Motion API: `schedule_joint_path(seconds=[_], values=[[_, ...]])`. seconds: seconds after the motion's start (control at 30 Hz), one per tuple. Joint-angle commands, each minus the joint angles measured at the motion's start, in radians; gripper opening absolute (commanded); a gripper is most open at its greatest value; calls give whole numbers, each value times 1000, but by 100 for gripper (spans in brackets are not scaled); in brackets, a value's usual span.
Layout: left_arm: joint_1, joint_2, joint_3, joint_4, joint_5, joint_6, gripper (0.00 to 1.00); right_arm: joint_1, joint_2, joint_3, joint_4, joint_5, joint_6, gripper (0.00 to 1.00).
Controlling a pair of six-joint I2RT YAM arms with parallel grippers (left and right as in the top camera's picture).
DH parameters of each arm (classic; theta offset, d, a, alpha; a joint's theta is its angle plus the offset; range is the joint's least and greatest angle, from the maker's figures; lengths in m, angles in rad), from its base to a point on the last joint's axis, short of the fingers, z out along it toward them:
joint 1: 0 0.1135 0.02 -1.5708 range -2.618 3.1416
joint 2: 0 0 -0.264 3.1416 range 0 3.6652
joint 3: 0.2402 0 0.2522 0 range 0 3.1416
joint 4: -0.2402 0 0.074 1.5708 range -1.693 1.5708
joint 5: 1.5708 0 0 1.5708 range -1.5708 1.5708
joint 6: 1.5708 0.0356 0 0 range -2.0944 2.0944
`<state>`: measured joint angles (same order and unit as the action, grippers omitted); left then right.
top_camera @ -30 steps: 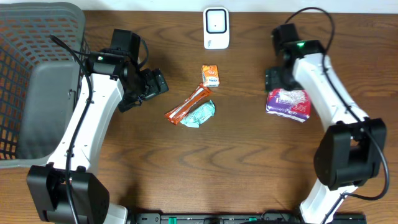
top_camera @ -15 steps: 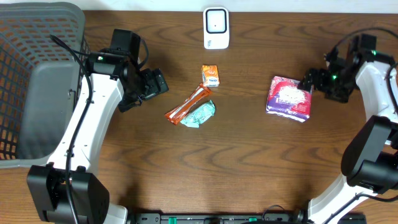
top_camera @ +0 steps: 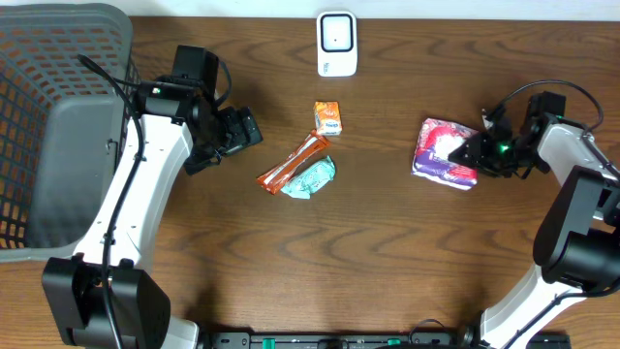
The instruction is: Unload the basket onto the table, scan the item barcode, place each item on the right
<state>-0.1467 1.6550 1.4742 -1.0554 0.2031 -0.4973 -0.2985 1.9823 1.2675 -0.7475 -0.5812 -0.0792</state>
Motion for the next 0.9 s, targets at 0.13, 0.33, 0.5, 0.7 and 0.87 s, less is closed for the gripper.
schedule_joint_path(seconds=[0.13, 0.33, 0.5, 0.7, 0.87], values=[[2, 6, 11, -6, -11, 6, 98, 43, -32, 23, -10, 85, 118, 1], [2, 6, 11, -6, -11, 6, 98, 126, -140, 123, -109, 336, 155, 1], [2, 6, 11, -6, -11, 6, 98, 282, -236, 150, -150, 800, 219, 1], [2, 6, 11, -6, -11, 6, 98, 517, -233, 144, -182, 1419, 315, 1], [2, 6, 11, -6, -11, 6, 98, 604, -184, 142, -185, 1601, 372, 1]])
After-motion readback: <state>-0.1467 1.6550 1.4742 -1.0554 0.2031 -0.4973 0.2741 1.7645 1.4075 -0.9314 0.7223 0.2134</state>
